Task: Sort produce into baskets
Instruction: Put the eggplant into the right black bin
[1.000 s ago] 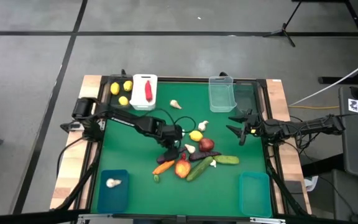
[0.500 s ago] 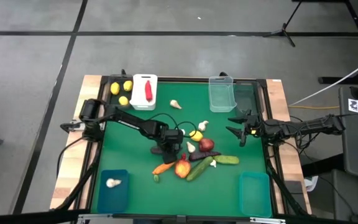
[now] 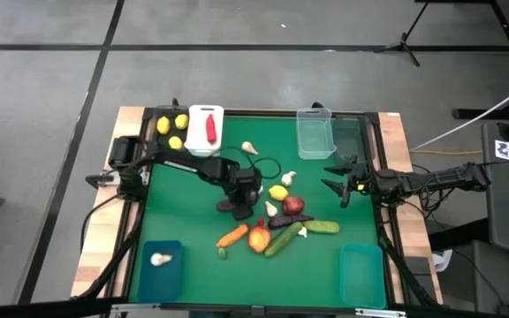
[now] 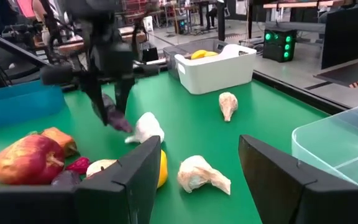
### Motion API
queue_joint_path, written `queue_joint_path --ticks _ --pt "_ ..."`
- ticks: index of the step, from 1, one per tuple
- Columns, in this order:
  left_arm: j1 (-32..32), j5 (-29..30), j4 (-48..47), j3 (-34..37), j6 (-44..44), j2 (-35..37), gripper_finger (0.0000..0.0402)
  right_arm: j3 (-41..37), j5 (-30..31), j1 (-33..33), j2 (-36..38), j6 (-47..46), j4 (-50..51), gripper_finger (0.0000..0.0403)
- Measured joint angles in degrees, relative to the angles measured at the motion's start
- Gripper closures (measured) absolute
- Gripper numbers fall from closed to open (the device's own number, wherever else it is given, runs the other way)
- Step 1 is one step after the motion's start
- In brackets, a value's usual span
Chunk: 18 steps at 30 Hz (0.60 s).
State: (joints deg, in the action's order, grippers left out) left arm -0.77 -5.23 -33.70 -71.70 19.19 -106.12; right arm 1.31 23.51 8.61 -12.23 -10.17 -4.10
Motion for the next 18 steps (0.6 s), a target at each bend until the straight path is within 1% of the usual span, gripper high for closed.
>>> queue_joint_path --ticks 4,7,10,15,18 --pt "-2.09 3.83 -0.36 -3.01 -3.98 3.31 0.0284 -0.05 0.00 0.01 0.00 1.18 -6.57 0.0185" --pt "-4.06 6.43 3.90 -5.21 -7.41 6.06 0.0286 -0.05 0.38 0.01 -0.02 3.25 -12.76 0.0185" --pt "-5.74 7.14 14.30 -5.53 -10.04 7.53 0.0290 -0.01 1.63 0.01 0.00 4.76 -19.59 0.0185" --pt "-6.67 7.07 32.33 -5.58 -14.99 7.37 0.0285 0.04 2.95 0.01 -0.02 7.42 -26.91 0.0185" --pt "-6.78 6.89 39.41 -5.60 -17.43 6.20 0.0284 0.18 2.95 -0.01 -0.08 7.89 -29.64 0.0185"
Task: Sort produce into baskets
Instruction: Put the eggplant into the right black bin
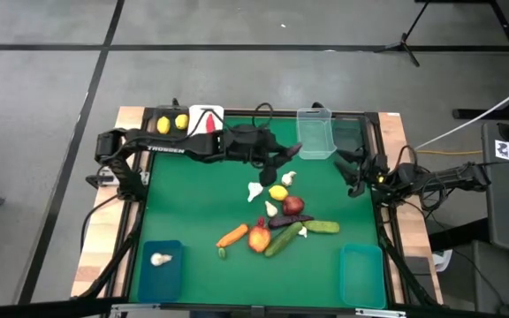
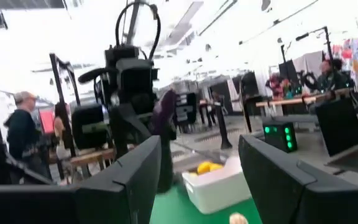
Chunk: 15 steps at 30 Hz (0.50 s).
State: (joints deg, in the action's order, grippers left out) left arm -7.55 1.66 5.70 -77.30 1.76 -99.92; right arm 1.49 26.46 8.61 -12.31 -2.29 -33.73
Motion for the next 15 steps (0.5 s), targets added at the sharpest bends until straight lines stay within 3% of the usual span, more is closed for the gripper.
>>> queue_joint_path --ticks 6,12,15 --pt "-0.11 -0.73 8.09 0.04 -0.29 -2.74 0.0282 4.47 0.58 0.00 -6.10 1.15 0.06 0.0185" --pt "0.06 -0.99 12.69 0.09 -0.18 -5.52 0.0282 10.09 -1.83 0.00 -17.05 4.90 0.11 0.0184" --pt "0.26 -1.01 14.53 0.07 -0.19 -5.64 0.0281 12.86 -0.01 0.00 -22.25 5.80 -0.11 0.0174"
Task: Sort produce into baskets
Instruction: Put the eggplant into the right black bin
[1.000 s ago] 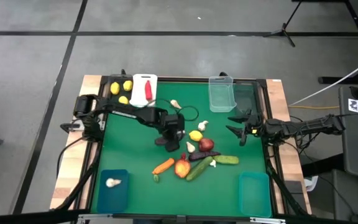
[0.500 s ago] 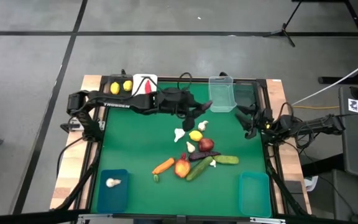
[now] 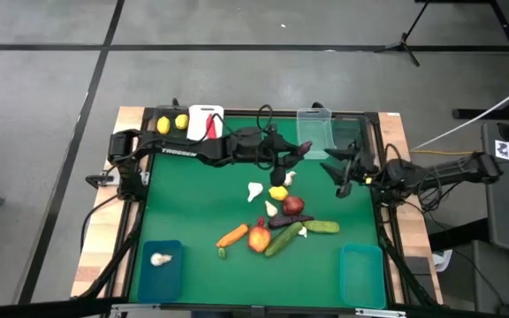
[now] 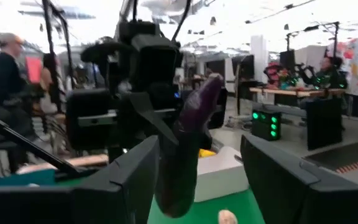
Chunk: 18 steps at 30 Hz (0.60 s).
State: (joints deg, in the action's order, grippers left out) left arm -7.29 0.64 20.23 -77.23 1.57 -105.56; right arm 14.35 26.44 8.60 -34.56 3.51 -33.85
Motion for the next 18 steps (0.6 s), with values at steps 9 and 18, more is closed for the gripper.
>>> queue_joint_path --ticks 9,18 --pt "0.18 -0.07 0.34 0.00 -1.91 -0.11 0.0281 7.43 3.05 0.00 -9.73 3.44 0.02 0.0087" --pt "0.18 -0.07 5.59 -0.02 -3.65 -0.41 0.0281 10.80 0.41 -0.09 -13.51 3.27 -0.12 0.0081"
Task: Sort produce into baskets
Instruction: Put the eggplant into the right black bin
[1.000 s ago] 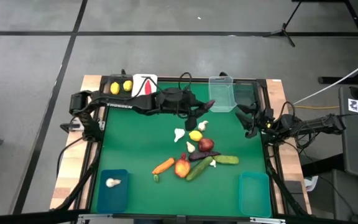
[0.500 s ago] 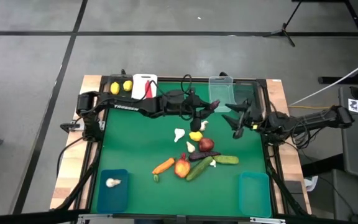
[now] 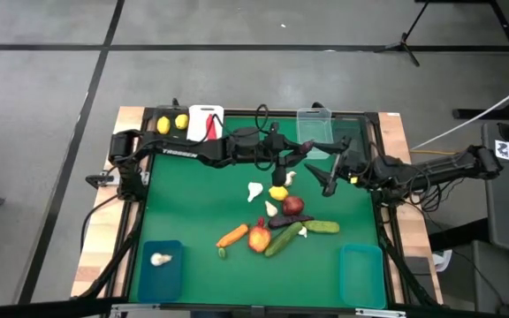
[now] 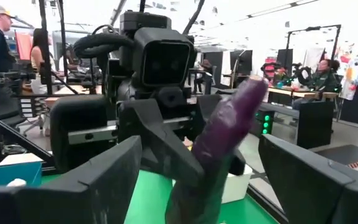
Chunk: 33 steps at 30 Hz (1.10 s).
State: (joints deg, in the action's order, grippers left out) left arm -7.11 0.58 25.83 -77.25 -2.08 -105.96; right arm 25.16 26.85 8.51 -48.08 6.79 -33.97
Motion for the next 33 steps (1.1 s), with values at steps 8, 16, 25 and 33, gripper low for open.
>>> queue_joint_path --ticks 8,16,25,33 --pt "0.00 0.02 0.73 0.00 -0.03 -0.97 0.0281 0.54 -4.35 -5.68 -4.34 -0.52 -5.36 0.0098" --pt "0.00 0.04 0.63 0.00 -0.22 -1.45 0.0281 0.54 -6.99 -8.66 -6.64 -2.05 -7.05 0.0152" --pt "-0.07 0.20 0.61 0.00 -0.61 -1.47 0.0281 0.54 -7.06 -8.94 -6.58 -2.25 -7.20 0.0288" --pt "-0.07 0.26 -0.76 -0.01 -4.71 -1.47 0.0268 0.50 -7.12 -8.92 -6.62 -1.98 -6.90 0.0320"
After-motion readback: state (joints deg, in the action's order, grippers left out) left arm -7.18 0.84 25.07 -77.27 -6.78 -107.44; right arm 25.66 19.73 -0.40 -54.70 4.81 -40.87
